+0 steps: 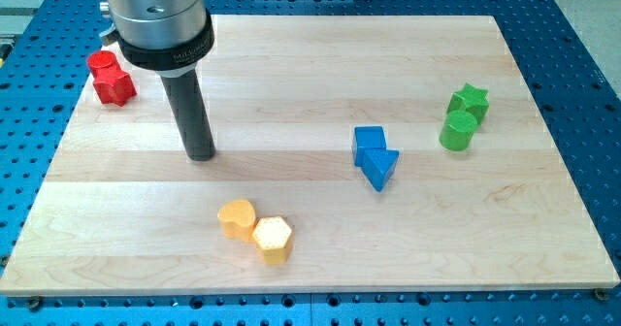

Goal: Slide the red star towards the top center

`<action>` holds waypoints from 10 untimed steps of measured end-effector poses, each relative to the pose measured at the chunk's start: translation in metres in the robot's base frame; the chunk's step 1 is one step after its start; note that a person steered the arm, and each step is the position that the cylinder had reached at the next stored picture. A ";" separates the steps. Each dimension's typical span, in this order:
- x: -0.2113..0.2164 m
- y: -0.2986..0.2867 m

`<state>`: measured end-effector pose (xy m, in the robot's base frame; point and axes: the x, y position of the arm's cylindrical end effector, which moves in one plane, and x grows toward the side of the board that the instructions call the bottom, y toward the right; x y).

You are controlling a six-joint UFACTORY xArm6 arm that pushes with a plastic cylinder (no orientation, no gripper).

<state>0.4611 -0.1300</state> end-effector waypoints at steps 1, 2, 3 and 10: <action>0.000 -0.002; 0.000 -0.002; 0.001 -0.002; -0.121 -0.082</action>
<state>0.3405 -0.2122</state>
